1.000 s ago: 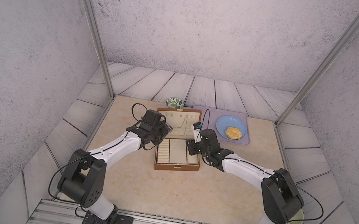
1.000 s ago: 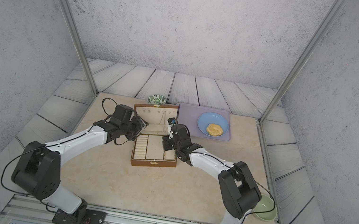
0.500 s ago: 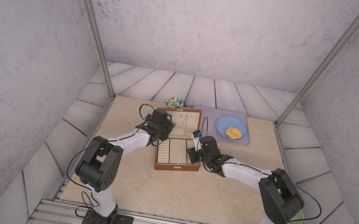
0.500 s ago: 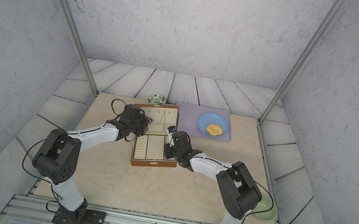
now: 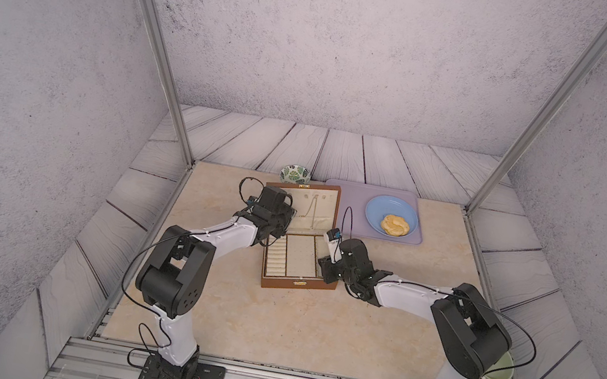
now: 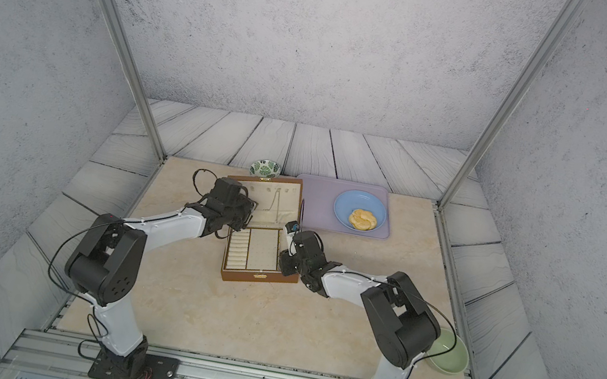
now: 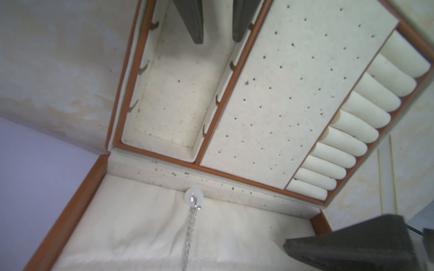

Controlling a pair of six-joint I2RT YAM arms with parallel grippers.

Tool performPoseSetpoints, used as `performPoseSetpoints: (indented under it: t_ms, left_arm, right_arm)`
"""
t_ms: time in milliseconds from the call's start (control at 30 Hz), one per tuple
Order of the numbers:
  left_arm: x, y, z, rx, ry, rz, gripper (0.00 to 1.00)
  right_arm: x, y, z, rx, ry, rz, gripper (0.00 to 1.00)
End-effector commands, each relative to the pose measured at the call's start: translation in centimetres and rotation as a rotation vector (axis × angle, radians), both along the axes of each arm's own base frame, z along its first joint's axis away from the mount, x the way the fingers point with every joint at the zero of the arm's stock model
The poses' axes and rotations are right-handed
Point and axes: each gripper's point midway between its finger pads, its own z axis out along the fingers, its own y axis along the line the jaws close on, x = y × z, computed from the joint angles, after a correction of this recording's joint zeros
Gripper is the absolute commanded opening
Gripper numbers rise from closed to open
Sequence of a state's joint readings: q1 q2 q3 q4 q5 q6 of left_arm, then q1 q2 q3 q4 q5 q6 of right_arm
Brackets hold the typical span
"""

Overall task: Put jewelry chain into jewelry box
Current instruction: Open the storage slot of the jewelry box.

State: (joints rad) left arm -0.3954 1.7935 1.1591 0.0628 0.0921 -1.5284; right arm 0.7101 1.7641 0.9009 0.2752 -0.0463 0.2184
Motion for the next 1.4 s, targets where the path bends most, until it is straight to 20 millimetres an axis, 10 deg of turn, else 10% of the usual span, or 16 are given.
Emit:
performPoseSetpoints:
  t_ms: [0, 700, 1100, 1367]
  left_arm:
    - [0.6, -1.4, 0.6, -0.023, -0.017, -0.013, 0.48]
    - [0.0, -1.4, -1.7, -0.027, 0.044, 0.011, 0.28]
    - [0.0, -1.2, -1.5, -0.021, 0.040, 0.010, 0.00]
    - [-1.1, -1.0, 0.4, -0.007, 0.018, 0.001, 0.00]
  right_arm:
    - [0.1, -0.2, -0.1, 0.007, -0.042, 0.012, 0.24]
    - [-0.6, 0.0, -1.1, 0.016, -0.022, 0.039, 0.23]
    - [-0.5, -0.1, -1.0, 0.015, -0.025, 0.035, 0.23]
    - [-0.4, 0.0, -0.8, 0.015, -0.027, 0.031, 0.23]
